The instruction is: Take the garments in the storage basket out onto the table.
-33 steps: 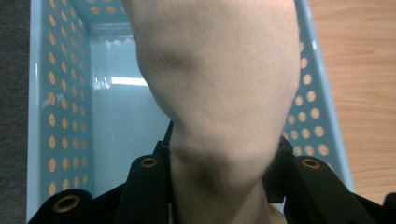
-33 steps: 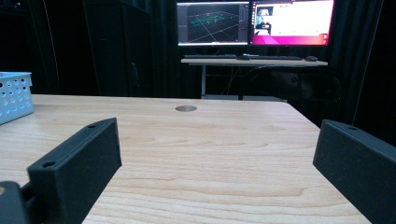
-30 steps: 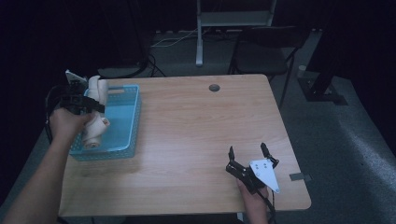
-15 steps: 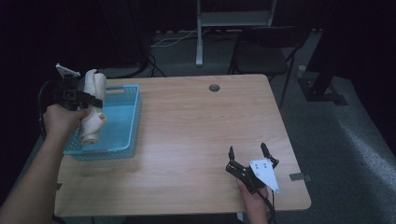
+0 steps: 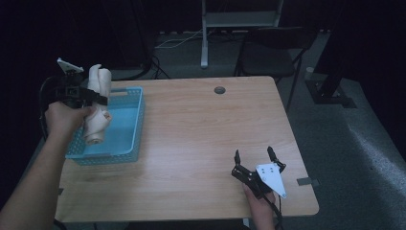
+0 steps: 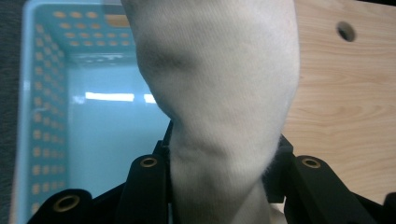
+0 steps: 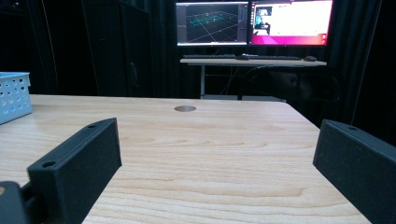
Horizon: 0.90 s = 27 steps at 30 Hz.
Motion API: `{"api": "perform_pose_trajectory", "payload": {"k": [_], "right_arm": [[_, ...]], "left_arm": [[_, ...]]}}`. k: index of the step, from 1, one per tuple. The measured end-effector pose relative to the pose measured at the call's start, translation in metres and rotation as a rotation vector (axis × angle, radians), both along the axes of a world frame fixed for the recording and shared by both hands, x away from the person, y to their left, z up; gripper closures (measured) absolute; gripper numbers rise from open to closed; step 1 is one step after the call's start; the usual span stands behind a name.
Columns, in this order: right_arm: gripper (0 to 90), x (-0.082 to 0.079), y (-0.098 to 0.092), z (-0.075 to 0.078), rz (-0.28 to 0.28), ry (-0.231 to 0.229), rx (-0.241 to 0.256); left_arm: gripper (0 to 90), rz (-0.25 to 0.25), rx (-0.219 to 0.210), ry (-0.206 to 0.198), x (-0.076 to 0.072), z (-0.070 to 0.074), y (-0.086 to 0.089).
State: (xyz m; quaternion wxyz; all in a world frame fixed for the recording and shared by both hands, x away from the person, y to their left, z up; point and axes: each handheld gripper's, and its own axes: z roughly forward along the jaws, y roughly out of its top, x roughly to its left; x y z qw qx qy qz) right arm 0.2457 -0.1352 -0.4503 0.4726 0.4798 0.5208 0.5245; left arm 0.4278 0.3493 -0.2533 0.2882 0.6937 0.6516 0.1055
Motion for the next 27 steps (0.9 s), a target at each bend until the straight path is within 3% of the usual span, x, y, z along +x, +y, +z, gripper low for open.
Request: {"api": "perform_pose_trajectory", "payload": {"k": [4,5,7,13,23,27], "right_arm": [[0.3,0.000,0.000,0.000,0.000,-0.001,0.000],[0.2,0.000,0.000,0.000,0.000,0.000,0.000],[0.2,0.000,0.000,0.000,0.001,-0.001,-0.001],[0.2,0.000,0.000,0.000,0.001,-0.001,-0.004],[0.2,0.000,0.000,0.000,0.002,-0.001,-0.002],[0.2,0.000,0.000,0.000,0.004,-0.002,-0.002]], "left_arm": [[62.6,-0.018,0.008,-0.001,0.003,0.002,-0.013],[62.6,-0.032,-0.017,-0.002,0.004,0.002,-0.020],[62.6,-0.037,-0.026,-0.003,0.005,0.002,-0.021],[62.6,-0.066,0.002,0.001,0.008,0.003,-0.038],[62.5,-0.105,-0.057,0.005,0.016,0.004,-0.065],[62.3,-0.120,-0.057,0.011,0.019,0.000,-0.078]]}}
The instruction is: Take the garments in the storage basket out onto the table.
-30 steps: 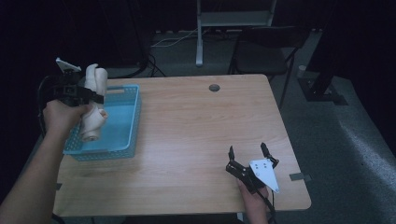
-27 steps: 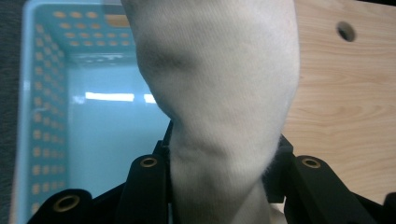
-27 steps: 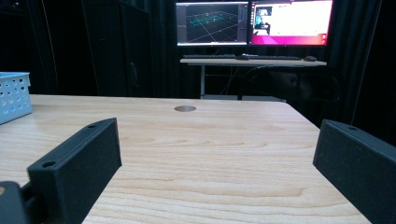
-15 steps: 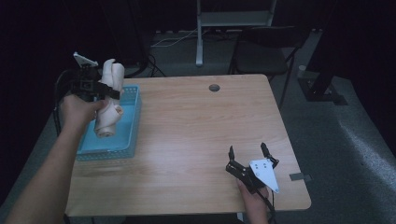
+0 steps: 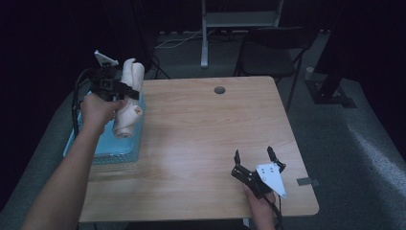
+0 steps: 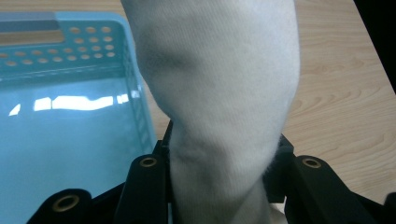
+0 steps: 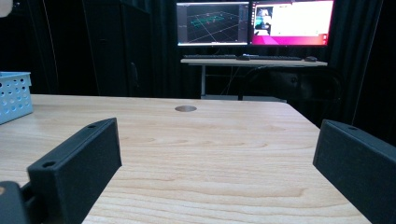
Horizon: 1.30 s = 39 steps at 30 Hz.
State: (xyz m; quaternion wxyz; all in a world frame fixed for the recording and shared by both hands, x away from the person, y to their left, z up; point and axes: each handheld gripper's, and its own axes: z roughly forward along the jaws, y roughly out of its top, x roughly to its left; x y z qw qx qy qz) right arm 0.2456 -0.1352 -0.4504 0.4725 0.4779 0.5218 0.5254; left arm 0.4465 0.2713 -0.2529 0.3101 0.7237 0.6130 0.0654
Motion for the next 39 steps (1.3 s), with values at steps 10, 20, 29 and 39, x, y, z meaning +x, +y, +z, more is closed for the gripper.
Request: {"api": "perform_pose_trajectory", "payload": {"k": [10,20,29,39], "right_arm": [[0.2,0.000,0.000,0.000,0.002,0.000,-0.001],[0.2,0.000,0.000,0.000,0.004,-0.001,-0.002],[0.2,0.000,0.000,0.000,0.008,-0.001,-0.003],[0.2,0.000,0.000,0.000,0.010,0.001,0.000]], "left_arm": [[62.4,-0.034,-0.044,0.007,0.003,0.001,-0.027],[62.3,-0.101,-0.091,-0.012,0.003,0.014,-0.068],[62.4,-0.143,-0.094,0.016,0.008,0.000,-0.096],[62.3,-0.143,-0.092,0.048,0.015,-0.023,-0.102]]}}
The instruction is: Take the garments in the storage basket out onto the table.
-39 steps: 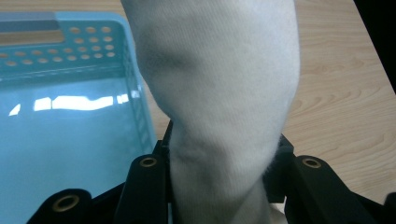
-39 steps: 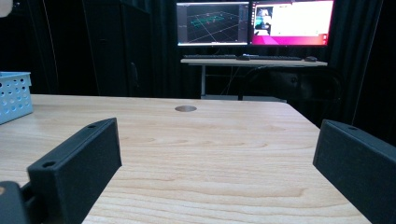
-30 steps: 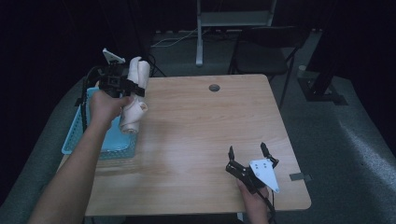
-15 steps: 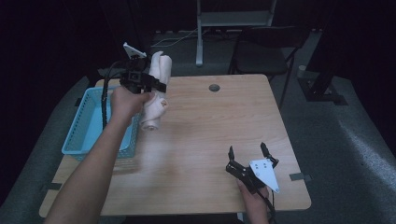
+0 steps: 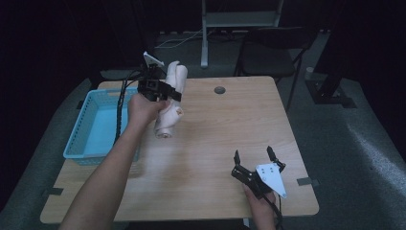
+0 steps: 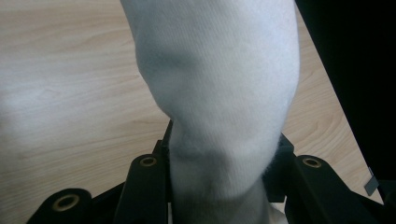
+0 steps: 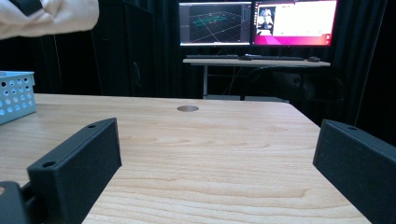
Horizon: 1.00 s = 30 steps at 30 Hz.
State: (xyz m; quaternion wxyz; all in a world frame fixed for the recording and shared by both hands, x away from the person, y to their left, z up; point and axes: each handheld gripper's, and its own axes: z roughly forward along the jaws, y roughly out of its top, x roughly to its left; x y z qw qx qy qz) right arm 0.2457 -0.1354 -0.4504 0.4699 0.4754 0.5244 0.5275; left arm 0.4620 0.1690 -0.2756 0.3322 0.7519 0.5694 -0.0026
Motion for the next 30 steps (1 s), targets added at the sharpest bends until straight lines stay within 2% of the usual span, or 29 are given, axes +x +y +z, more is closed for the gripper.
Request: {"api": "perform_pose_trajectory", "payload": {"k": [2,4,8,12,14,22,25,28,30], "right_arm": [[0.2,0.000,0.000,0.000,0.000,0.000,0.001],[0.2,0.000,0.000,0.000,0.000,-0.001,-0.001],[0.2,0.000,0.000,0.000,0.000,-0.001,0.000],[0.2,0.000,0.000,0.000,0.002,0.000,-0.001],[0.2,0.000,0.000,0.000,0.002,-0.001,0.001],[0.2,0.000,0.000,0.000,0.004,-0.002,-0.005],[0.2,0.000,0.000,0.000,0.005,-0.002,-0.005],[0.2,0.000,0.000,0.000,0.008,-0.001,-0.005],[0.2,0.000,0.000,0.000,0.008,-0.001,-0.006]], "left_arm": [[62.3,-0.003,-0.005,0.013,0.002,-0.007,-0.002],[62.3,-0.010,0.017,0.019,0.003,-0.012,-0.005],[62.3,-0.005,-0.021,0.035,0.004,-0.022,-0.009],[62.3,-0.009,-0.013,0.046,0.006,-0.032,-0.013],[62.3,-0.014,0.005,0.050,0.007,-0.037,-0.015],[62.3,-0.020,0.017,0.060,0.009,-0.051,-0.024],[62.3,0.000,-0.026,0.080,0.010,-0.063,-0.023],[62.3,0.010,-0.012,0.088,0.012,-0.075,-0.022],[62.3,0.018,-0.028,0.100,0.013,-0.082,-0.022]]}}
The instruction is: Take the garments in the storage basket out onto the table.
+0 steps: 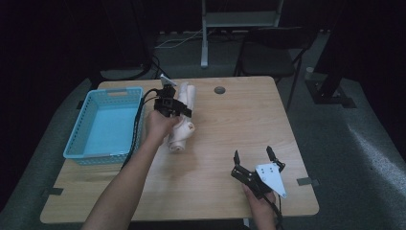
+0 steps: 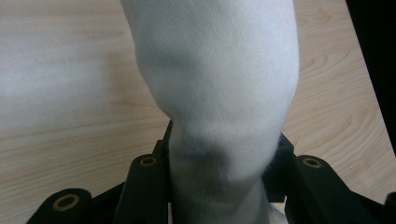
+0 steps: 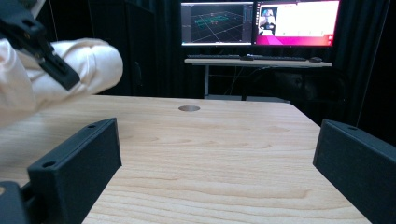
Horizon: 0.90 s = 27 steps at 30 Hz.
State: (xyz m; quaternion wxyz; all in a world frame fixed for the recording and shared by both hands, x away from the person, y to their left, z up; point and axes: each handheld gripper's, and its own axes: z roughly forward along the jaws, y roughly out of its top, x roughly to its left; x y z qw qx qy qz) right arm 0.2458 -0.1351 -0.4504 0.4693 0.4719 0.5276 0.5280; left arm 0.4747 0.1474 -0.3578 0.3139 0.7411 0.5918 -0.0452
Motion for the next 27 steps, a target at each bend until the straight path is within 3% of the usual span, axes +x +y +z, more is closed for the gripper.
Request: {"api": "perform_pose_trajectory", "payload": {"k": [7,11,17,22,27], "right_arm": [[0.2,0.000,0.000,0.000,0.000,0.000,-0.001],[0.2,0.000,0.000,0.000,0.000,0.000,-0.001],[0.2,0.000,0.000,0.000,0.000,0.000,-0.001],[0.3,0.000,0.000,0.000,0.000,0.000,-0.002],[0.2,0.000,0.000,0.000,0.000,0.001,-0.002]], "left_arm": [[62.3,-0.010,0.008,0.021,0.002,-0.015,-0.004],[62.2,0.008,0.014,0.013,0.002,-0.020,-0.003],[62.1,0.013,0.027,0.038,0.004,-0.036,-0.002],[62.1,-0.006,0.048,0.052,0.005,-0.046,-0.008],[62.2,0.005,0.023,0.049,0.005,-0.052,-0.013]]}}
